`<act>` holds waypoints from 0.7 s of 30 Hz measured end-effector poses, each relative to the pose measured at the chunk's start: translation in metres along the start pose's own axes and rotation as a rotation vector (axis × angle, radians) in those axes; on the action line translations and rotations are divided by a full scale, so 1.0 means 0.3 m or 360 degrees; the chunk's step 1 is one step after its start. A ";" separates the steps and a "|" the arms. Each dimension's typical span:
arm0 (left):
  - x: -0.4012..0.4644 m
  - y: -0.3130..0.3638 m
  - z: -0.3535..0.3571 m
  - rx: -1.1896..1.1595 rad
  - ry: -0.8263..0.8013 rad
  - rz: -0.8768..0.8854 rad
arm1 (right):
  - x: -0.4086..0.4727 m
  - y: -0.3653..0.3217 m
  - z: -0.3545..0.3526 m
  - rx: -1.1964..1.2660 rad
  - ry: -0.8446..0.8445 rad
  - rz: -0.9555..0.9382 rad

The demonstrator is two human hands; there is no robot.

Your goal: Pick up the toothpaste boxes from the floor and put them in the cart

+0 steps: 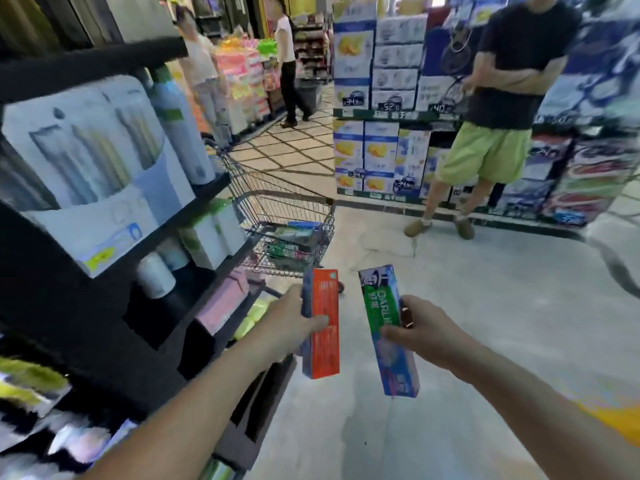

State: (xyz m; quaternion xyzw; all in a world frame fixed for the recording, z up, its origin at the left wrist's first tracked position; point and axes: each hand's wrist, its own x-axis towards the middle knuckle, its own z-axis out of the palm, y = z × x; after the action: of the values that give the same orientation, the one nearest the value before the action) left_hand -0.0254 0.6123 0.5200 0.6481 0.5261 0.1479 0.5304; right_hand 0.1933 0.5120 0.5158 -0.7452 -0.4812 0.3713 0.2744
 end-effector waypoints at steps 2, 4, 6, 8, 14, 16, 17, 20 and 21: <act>0.163 0.041 0.022 -0.0046 0.0014 -0.0049 | 0.158 0.036 -0.062 0.0001 -0.0018 0.0029; 0.312 0.086 0.043 -0.0093 0.0051 -0.0092 | 0.325 0.063 -0.127 0.0019 -0.0043 0.0026; 0.437 0.136 0.057 -0.0134 0.0122 -0.0139 | 0.486 0.072 -0.192 0.0032 -0.0079 0.0005; 0.541 0.197 0.056 -0.0123 0.0210 -0.0196 | 0.639 0.059 -0.257 0.0000 -0.0123 -0.0021; 0.821 0.310 0.003 -0.0038 0.0369 -0.0345 | 1.070 -0.024 -0.344 -0.0242 -0.0311 -0.0174; 0.918 0.321 -0.017 -0.0115 0.0375 -0.0421 | 1.196 -0.039 -0.338 -0.0300 -0.0340 -0.0209; 0.974 0.320 -0.030 -0.0125 0.0373 -0.0446 | 1.260 -0.042 -0.332 -0.0314 -0.0359 -0.0216; 1.166 0.312 -0.078 -0.0080 0.0379 -0.0462 | 1.471 -0.047 -0.319 -0.0371 -0.0421 -0.0227; 1.238 0.307 -0.098 -0.0078 0.0379 -0.0471 | 1.548 -0.049 -0.317 -0.0402 -0.0430 -0.0220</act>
State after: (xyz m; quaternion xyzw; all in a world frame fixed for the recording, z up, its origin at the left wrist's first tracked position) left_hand 0.1506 0.9502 0.4731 0.5285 0.6710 0.1566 0.4959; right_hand 0.3847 0.9403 0.4473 -0.6823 -0.6065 0.3847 0.1364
